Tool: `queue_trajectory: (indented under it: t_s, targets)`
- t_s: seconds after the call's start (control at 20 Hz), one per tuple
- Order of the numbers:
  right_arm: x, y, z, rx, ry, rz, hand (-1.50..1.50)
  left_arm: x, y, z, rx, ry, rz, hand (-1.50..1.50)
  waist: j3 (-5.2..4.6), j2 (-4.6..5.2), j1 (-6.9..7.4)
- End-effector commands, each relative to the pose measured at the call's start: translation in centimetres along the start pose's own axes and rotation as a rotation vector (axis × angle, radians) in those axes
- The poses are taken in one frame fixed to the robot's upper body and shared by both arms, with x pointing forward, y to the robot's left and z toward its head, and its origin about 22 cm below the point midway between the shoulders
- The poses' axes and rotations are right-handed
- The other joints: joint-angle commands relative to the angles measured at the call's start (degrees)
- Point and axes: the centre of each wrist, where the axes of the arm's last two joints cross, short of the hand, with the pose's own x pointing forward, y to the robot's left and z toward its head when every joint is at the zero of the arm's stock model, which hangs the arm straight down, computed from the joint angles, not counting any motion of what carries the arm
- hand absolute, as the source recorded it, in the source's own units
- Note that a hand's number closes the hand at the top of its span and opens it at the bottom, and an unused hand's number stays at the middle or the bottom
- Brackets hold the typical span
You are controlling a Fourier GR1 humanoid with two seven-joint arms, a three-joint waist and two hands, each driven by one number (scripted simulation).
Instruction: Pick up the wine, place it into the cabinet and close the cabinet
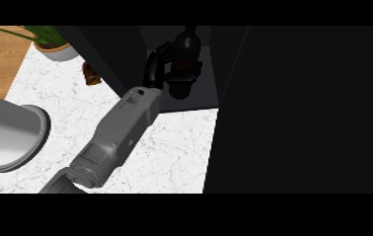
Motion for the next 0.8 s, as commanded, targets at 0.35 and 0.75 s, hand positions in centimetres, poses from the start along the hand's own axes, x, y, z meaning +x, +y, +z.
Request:
queue_trajectory:
  t_s: [0.35, 0.75]
  targets:
    - [3.5, -0.3, 1.3, 0.042, -0.037, -0.106, -1.5, 0.1, 2.7, -1.3, 0.084, -0.01, -0.031, 1.5, -0.05, 0.82, -1.42]
    - [2.8, -0.1, 1.7, 0.067, -0.023, -0.117, -1.5, 0.2, 3.2, -1.6, 0.141, -0.056, -0.179, -1.5, 0.03, 0.67, -2.1]
